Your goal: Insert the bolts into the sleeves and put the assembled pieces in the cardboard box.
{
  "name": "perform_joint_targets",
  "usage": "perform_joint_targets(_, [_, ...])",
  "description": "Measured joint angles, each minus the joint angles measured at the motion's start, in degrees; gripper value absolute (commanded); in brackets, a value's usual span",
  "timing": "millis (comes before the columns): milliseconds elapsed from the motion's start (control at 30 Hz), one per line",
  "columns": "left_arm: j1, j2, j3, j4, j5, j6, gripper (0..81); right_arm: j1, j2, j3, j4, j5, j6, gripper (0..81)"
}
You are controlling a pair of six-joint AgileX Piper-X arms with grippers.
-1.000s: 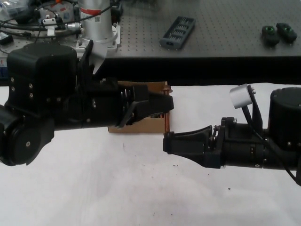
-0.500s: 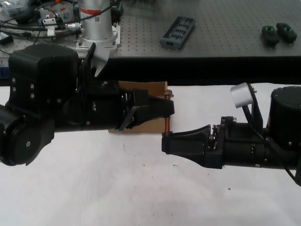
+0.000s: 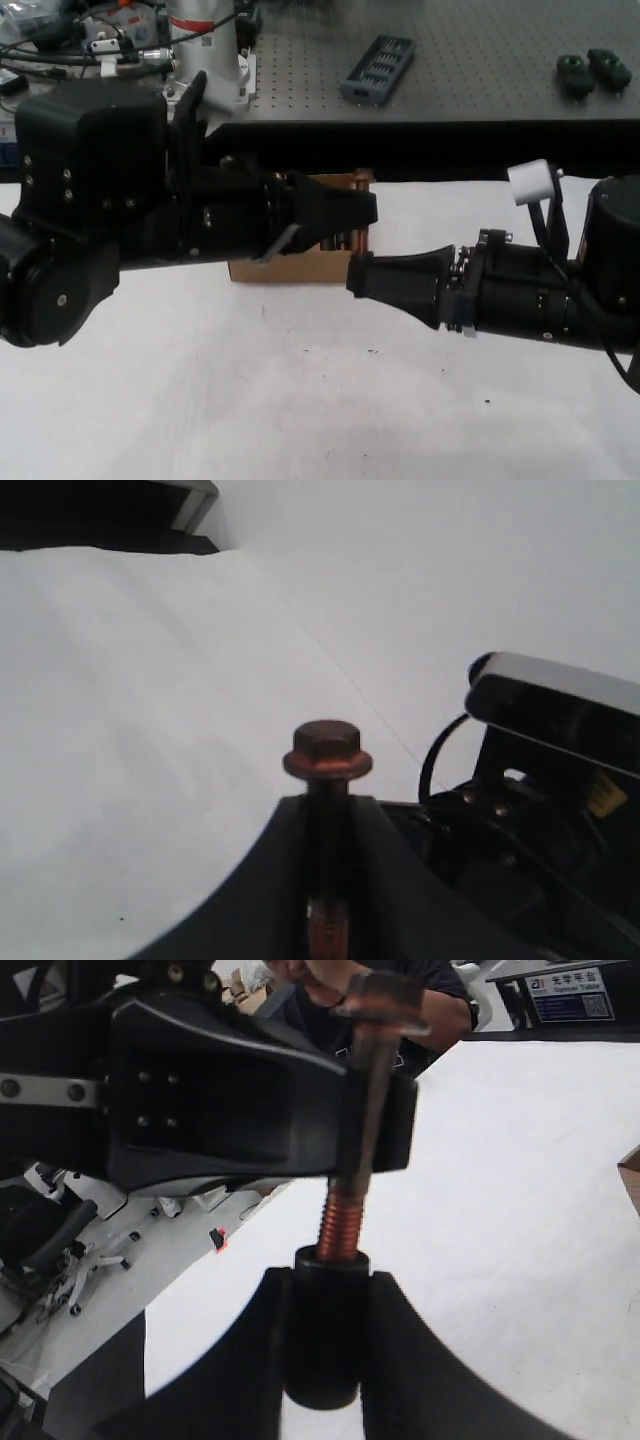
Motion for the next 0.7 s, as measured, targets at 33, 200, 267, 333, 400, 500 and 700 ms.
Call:
perform_joint_targets(33, [-0.3,0.0,0.0,0.0,-0.7,0.3,0.6,-0.1,0.0,0.0,-0.5,0.7,0.4,5.7])
perform_joint_targets(200, [-2.6,0.0,0.0,0.1,-6.6,0.8,0.6,-0.7,0.0,0.0,-1.2,1.7,1.4,5.7])
perform_joint_targets(267, [-2.6,0.0,0.0,0.1,-6.7,0.8,0.6,-0.6,0.0,0.0,-1.2,1.7,1.8,5.7])
perform_joint_targets(333, [-2.6,0.0,0.0,0.1,-6.9,0.8,0.6,-0.6,0.0,0.0,-1.2,1.8,2.2,5.7])
perform_joint_targets(400, [-2.6,0.0,0.0,0.1,-6.8,0.8,0.1,-0.6,0.0,0.0,-1.2,1.8,2.4,5.7])
perform_joint_targets(500, [-2.6,0.0,0.0,0.1,-7.0,0.8,10.0,-0.6,0.0,0.0,-1.2,1.8,2.5,5.7])
perform_joint_targets(700, [-2.1,0.0,0.0,-0.2,-9.0,3.7,49.5,-1.3,0.0,0.0,-2.5,-0.1,3.0,4.7])
